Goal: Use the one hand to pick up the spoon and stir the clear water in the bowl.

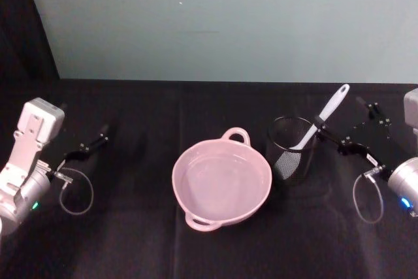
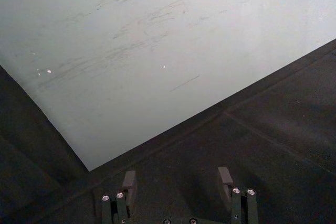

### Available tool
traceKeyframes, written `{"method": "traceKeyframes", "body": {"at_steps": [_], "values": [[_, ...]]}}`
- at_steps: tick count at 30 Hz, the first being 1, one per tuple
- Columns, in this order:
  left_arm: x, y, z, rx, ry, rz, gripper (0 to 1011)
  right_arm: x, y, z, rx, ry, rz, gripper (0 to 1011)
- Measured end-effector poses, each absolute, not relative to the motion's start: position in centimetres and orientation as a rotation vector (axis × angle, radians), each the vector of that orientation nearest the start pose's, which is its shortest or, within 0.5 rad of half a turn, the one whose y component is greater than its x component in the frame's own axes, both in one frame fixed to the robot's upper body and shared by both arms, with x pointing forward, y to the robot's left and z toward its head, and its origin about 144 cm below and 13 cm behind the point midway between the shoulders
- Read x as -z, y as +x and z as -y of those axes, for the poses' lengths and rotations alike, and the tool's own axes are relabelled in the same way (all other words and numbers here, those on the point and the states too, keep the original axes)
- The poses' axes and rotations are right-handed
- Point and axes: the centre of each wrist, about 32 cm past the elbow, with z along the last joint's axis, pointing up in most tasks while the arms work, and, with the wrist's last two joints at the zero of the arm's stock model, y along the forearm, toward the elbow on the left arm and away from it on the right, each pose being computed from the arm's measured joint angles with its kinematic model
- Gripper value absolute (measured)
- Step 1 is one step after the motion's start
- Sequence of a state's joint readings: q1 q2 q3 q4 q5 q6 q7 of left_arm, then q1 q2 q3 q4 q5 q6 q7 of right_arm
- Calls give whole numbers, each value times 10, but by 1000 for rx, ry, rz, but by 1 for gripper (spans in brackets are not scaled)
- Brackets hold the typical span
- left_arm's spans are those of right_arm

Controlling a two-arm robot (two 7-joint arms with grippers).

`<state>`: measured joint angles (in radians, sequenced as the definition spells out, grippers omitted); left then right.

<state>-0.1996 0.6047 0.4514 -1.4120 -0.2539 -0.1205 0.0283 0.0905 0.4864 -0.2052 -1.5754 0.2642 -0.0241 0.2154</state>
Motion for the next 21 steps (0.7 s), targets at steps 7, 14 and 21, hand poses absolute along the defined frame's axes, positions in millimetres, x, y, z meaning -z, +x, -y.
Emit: {"method": "traceKeyframes", "body": {"at_steps": [7, 14, 21], "values": [[-1140, 489, -310, -1248, 304, 285, 1005, -1177, 472, 308, 1160, -152, 187, 1002], [-1140, 489, -310, -1248, 304, 285, 1005, -1179, 456, 310, 1159, -124, 189, 1002], [-1140, 489, -310, -1248, 305, 285, 1005, -1189, 426, 318, 1205, -80, 230, 1002]]}}
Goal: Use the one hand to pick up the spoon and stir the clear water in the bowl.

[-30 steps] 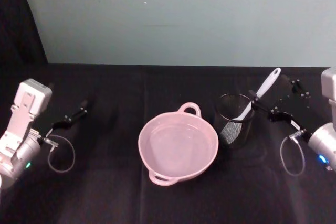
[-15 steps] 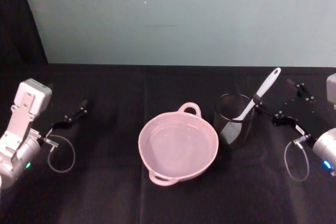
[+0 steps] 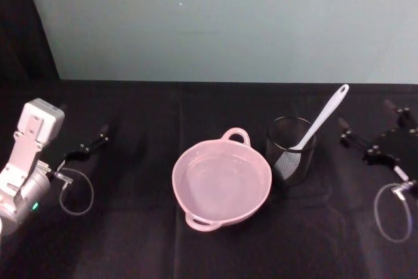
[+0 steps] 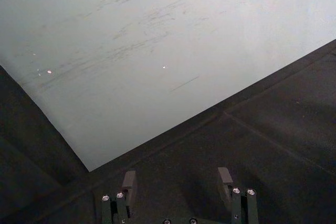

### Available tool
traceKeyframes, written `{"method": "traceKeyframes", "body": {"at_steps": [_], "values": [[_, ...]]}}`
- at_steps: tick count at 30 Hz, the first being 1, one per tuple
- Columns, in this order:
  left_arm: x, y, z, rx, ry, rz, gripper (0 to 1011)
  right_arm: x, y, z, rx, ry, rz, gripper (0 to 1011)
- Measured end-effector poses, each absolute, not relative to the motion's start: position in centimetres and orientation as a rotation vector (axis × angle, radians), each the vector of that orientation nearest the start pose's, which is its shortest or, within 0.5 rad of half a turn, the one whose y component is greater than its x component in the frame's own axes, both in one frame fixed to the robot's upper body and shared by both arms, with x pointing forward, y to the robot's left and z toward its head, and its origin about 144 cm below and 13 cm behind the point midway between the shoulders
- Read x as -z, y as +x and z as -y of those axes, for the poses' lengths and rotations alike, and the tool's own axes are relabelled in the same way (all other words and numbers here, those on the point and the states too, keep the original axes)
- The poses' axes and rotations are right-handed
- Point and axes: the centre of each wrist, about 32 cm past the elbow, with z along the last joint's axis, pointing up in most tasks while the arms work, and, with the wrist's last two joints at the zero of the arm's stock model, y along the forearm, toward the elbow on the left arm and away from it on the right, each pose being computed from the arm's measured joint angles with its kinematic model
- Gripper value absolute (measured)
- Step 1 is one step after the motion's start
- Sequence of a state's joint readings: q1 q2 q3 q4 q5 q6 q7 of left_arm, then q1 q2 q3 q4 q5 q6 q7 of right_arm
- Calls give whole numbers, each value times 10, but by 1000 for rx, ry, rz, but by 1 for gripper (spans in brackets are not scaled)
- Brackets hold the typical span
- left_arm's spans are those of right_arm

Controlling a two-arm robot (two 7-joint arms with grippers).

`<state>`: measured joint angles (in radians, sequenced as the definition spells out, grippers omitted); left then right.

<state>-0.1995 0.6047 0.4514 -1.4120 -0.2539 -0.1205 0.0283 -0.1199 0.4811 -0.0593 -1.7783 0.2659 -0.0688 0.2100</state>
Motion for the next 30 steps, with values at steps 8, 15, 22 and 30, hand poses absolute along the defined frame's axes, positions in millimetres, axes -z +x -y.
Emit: {"method": "traceKeyframes", "body": {"at_steps": [8, 15, 22, 30], "values": [[-1140, 489, -310, -1248, 305, 285, 1005, -1183, 412, 331, 1305, -40, 260, 1002], [-1140, 489, -310, -1248, 305, 285, 1005, -1169, 409, 338, 1392, -28, 238, 1002], [-1140, 489, -310, -1248, 305, 285, 1005, -1161, 412, 340, 1424, -36, 222, 1002], [-1140, 489, -310, -1248, 304, 285, 1005, -1140, 425, 340, 1418, -44, 167, 1002]]}}
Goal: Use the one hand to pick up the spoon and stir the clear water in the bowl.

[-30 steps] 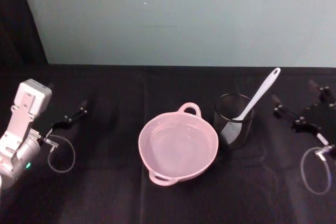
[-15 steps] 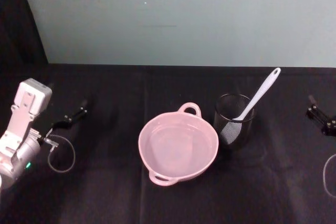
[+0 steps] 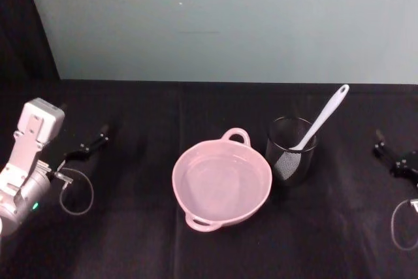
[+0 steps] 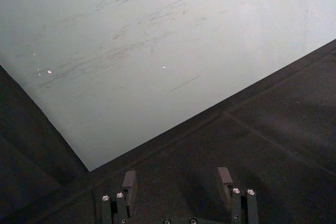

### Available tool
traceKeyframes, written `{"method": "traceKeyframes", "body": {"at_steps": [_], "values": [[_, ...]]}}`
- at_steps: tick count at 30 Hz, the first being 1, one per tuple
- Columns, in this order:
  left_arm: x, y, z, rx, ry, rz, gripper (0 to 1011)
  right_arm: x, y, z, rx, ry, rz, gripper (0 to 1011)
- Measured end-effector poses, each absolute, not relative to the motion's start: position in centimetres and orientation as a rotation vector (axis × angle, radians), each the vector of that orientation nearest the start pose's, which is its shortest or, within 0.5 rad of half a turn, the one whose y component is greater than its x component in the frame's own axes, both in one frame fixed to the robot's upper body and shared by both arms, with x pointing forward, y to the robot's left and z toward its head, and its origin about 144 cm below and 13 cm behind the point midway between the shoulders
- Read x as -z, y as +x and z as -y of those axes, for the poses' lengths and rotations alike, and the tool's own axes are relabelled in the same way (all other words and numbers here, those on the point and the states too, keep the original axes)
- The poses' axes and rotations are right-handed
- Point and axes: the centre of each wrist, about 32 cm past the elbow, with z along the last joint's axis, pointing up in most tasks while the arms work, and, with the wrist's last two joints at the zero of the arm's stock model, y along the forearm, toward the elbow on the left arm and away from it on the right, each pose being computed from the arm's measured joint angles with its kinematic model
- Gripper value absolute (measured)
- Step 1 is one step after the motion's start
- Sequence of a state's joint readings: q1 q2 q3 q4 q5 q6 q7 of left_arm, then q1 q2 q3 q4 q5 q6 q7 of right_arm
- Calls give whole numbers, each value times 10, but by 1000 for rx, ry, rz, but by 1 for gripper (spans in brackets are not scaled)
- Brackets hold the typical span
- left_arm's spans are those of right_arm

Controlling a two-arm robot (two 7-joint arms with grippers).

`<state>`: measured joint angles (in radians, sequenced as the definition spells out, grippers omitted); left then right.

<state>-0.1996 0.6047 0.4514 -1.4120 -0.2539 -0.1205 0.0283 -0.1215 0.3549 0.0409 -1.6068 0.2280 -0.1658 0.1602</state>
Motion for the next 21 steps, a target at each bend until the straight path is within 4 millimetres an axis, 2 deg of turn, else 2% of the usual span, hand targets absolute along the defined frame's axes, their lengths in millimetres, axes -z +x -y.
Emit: {"method": "traceKeyframes", "body": {"at_steps": [12, 21], "values": [[-1140, 489, -310, -1248, 304, 285, 1005, -1122, 438, 338, 1376, -23, 142, 1002], [-1140, 489, -310, -1248, 305, 285, 1005, -1123, 437, 339, 1375, -24, 146, 1002]]}}
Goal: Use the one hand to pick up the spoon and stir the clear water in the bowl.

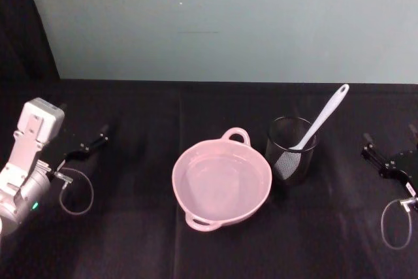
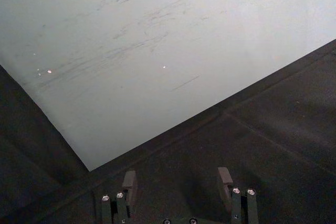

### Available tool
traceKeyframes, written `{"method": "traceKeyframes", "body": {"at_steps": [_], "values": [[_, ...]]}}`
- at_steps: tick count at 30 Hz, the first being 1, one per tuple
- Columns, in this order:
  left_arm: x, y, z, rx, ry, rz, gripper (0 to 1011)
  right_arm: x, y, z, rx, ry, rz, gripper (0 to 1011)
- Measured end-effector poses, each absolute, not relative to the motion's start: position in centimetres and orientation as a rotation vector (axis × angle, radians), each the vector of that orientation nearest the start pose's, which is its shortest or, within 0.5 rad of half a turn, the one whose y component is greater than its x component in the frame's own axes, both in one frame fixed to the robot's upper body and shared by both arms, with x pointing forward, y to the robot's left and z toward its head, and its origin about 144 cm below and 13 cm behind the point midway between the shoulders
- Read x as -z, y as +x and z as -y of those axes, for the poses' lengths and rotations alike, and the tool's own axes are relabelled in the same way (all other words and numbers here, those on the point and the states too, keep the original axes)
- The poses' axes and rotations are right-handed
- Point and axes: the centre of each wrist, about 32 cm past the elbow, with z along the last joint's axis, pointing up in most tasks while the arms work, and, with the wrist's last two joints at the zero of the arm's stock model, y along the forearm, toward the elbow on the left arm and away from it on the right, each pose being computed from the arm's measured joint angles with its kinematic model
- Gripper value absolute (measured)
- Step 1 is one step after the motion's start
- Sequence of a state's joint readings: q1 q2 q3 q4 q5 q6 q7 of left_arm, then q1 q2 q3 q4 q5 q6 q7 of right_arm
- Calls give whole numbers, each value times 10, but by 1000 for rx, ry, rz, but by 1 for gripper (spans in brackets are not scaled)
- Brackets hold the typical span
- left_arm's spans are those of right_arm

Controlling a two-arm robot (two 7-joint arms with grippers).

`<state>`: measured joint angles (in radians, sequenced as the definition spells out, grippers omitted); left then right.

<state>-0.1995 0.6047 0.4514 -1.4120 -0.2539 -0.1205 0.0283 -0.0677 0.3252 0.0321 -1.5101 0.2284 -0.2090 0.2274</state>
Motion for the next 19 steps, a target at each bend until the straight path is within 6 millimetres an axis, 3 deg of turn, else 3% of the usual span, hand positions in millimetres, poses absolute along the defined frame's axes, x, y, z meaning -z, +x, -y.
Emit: {"method": "traceKeyframes", "body": {"at_steps": [19], "values": [[-1140, 489, -310, -1248, 304, 285, 1005, -1124, 436, 339, 1377, -26, 147, 1002]]}}
